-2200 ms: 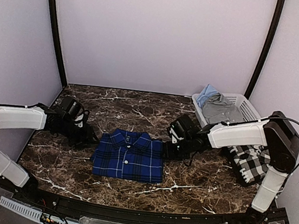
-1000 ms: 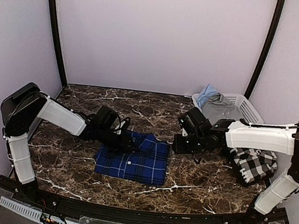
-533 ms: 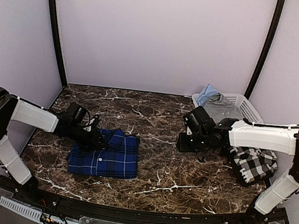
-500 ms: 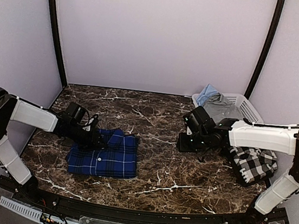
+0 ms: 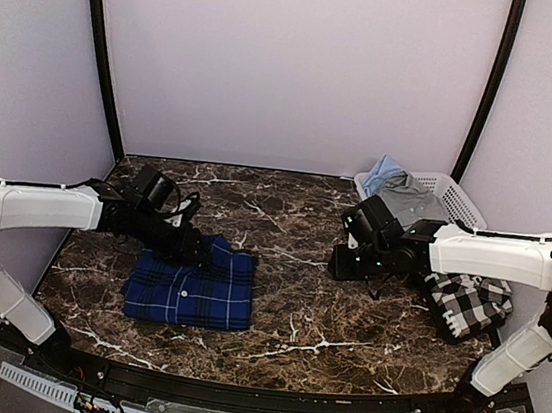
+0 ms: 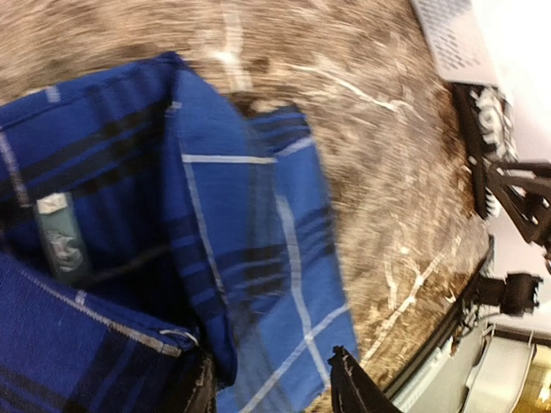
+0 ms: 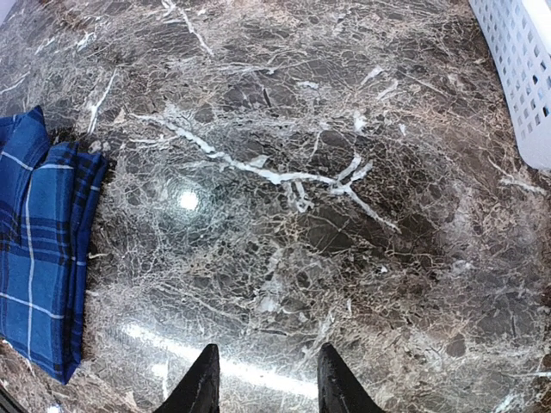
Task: Fold and stack the long sleeve shirts
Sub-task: Move the square-folded shirt to the center of the board.
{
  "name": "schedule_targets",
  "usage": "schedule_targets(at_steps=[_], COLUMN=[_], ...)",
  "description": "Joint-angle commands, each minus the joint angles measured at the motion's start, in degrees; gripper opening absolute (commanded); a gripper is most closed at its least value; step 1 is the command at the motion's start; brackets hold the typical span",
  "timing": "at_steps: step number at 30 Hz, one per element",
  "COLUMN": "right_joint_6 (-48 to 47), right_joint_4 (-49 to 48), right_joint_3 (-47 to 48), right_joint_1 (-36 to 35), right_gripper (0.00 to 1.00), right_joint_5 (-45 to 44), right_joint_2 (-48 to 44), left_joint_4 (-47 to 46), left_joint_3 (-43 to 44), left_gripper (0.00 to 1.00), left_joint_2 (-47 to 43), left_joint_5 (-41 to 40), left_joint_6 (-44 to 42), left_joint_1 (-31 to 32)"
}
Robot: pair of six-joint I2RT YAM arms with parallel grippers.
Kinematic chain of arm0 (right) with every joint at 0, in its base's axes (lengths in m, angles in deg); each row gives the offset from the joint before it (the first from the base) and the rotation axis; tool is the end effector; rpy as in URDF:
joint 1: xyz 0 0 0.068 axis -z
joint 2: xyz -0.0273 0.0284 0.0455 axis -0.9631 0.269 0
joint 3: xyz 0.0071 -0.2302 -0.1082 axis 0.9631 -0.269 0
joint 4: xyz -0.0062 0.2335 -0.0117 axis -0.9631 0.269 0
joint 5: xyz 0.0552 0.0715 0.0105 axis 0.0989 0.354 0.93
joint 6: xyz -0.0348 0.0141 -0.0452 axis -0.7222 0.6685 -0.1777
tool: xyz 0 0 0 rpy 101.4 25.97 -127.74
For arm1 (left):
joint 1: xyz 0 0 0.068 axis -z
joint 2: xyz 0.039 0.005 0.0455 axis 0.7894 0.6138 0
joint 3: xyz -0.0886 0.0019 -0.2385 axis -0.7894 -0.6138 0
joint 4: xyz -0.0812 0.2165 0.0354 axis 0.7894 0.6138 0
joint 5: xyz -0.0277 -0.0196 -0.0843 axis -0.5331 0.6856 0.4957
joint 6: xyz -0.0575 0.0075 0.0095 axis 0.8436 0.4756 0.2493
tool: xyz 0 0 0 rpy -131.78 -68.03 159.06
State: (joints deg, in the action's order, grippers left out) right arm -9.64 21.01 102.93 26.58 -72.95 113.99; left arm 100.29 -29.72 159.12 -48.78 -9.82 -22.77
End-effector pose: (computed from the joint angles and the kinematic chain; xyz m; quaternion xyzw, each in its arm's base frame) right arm 0.2052 0.2135 0.2109 -0.0746 0.9426 0.1313 0.2978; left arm 0.2301 -0.1498 0.2025 0.0484 0.9166 -0.3474 0.1919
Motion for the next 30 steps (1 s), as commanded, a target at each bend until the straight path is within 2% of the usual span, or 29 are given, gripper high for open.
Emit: schedule_targets(at_steps=[1, 5, 8, 13, 17, 21, 23, 24, 30], right_joint_6=[-0.65, -0.58, -0.21, 0.08, 0.01, -0.32, -0.38, -0.43, -0.58], right_joint_4=[-0.57, -0.6, -0.4, 0.04, 0.19, 0.37, 0.34, 0.29, 0.17], right_joint_3=[-0.04, 0.18, 0.03, -1.18, -1.38, -0.79, -0.6, -0.63, -0.33], right_joint_1=[0.45, 0.44, 0.44, 0.44, 0.46, 0.49, 0.53, 0.53, 0.93], right_gripper=[0.36, 0.36, 0.36, 0.36, 0.36, 0.36, 0.36, 0.36, 0.36], right_joint_5=[-0.79, -0.9, -0.8, -1.06, -1.06, -1.13, -1.15, -1.19, -2.01], right_joint_2=[-1.12, -1.04, -1.06, -2.29, -2.35, -1.99, -2.01, -2.06, -1.9], left_joint_4=[-0.78, -4.95, -7.03, -2.55, -0.08, 1.04, -1.38, -2.03, -2.95], left_joint_3=[1.97, 3.91, 4.26, 3.38, 3.2, 3.49, 3.59, 3.85, 10.77], left_gripper=[0.43, 0.43, 0.43, 0.43, 0.45, 0.45, 0.45, 0.45, 0.45], left_joint_2=[1.52, 8.03, 12.0, 10.61, 8.43, 8.85, 8.75, 8.71, 11.76], left_joint_5=[-0.16, -0.64, -1.27, -12.05, -16.87, -16.2, -12.04, -9.79, -8.48], left_joint_6=[3.99, 6.29, 8.54, 9.47, 7.69, 6.12, 4.59, 3.74, 2.89], left_joint_1=[6.17, 10.12, 10.81, 10.8, 10.5, 9.61, 9.73, 10.27, 15.27])
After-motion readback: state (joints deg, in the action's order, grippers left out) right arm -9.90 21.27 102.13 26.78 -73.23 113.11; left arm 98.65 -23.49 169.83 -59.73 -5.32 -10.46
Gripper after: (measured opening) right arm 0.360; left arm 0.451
